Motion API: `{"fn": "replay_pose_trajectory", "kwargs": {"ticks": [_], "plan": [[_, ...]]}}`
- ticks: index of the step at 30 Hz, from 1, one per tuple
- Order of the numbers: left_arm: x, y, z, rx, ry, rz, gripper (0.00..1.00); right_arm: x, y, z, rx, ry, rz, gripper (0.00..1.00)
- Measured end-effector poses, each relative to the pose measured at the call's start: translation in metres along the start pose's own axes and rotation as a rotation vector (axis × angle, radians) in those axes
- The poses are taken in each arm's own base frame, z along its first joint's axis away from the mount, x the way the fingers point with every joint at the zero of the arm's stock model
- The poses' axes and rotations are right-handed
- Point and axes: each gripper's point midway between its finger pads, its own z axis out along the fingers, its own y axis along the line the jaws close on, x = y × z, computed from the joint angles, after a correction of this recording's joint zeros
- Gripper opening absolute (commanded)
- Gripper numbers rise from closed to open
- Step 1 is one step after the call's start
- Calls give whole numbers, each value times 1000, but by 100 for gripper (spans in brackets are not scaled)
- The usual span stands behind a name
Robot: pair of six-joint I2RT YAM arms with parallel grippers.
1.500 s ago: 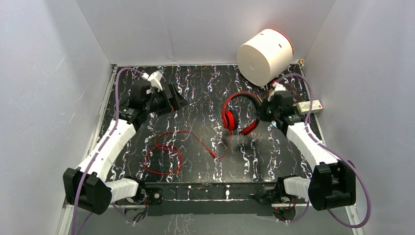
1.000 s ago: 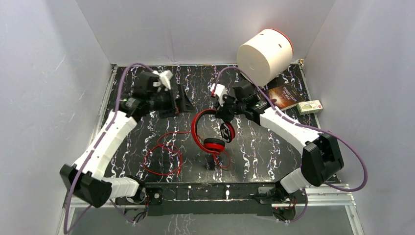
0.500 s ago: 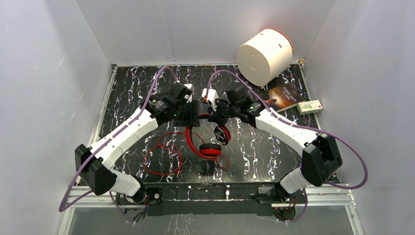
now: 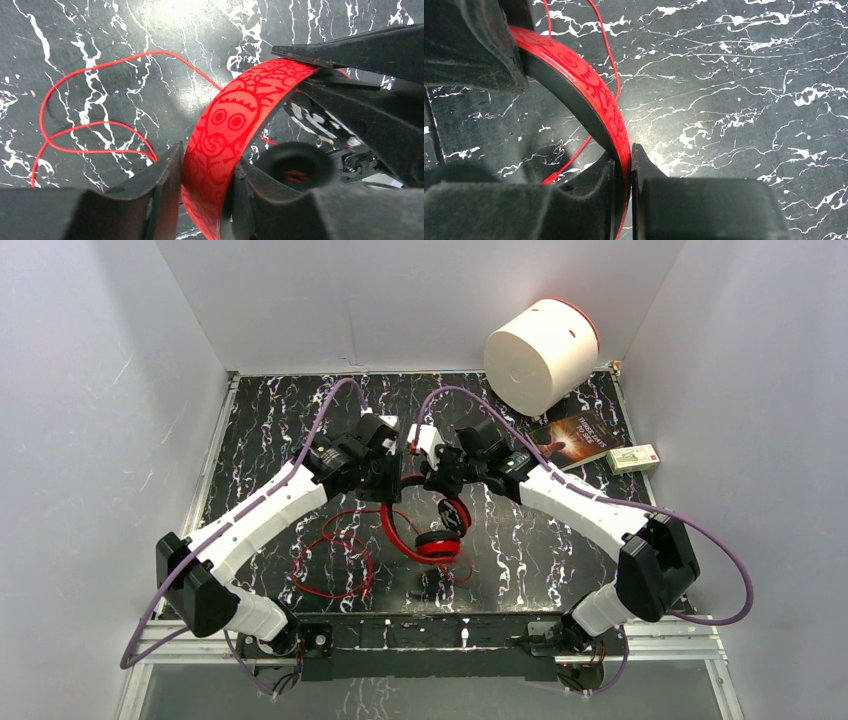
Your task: Wrap the headphones
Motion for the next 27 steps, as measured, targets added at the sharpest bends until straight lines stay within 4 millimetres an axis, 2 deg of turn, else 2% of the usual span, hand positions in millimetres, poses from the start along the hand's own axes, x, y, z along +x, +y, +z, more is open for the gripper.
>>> {"fn": "replay_pose_trajectory", "kwargs": {"ticks": [3,4,9,11,12,16,20,24,27], "plan": [[4,0,0,-2,8,39,3,0,1,0,8,4,15,27],[5,2,0,-10,10,52,0,-2,1,0,12,0,24,32],[10,11,-1,-44,20,80,0,-25,-6,-15,81,-49,78,60],[10,16,-4,-60,7,77,0,-36,-15,-26,149,-70,112,93],[10,20,-7,-73,-3,68,0,-43,-21,-34,191,-84,132,98],[4,35,-25,-120,-77,23,0,-65,-53,-72,419,-135,204,99],[-4,48,-51,-144,-167,-27,0,-69,-85,-119,595,-190,323,99],[-15,55,-75,-151,-225,-82,0,-43,-127,-166,699,-246,498,99],[-41,60,-92,-129,-278,-150,0,-9,-144,-184,713,-259,631,99]]}}
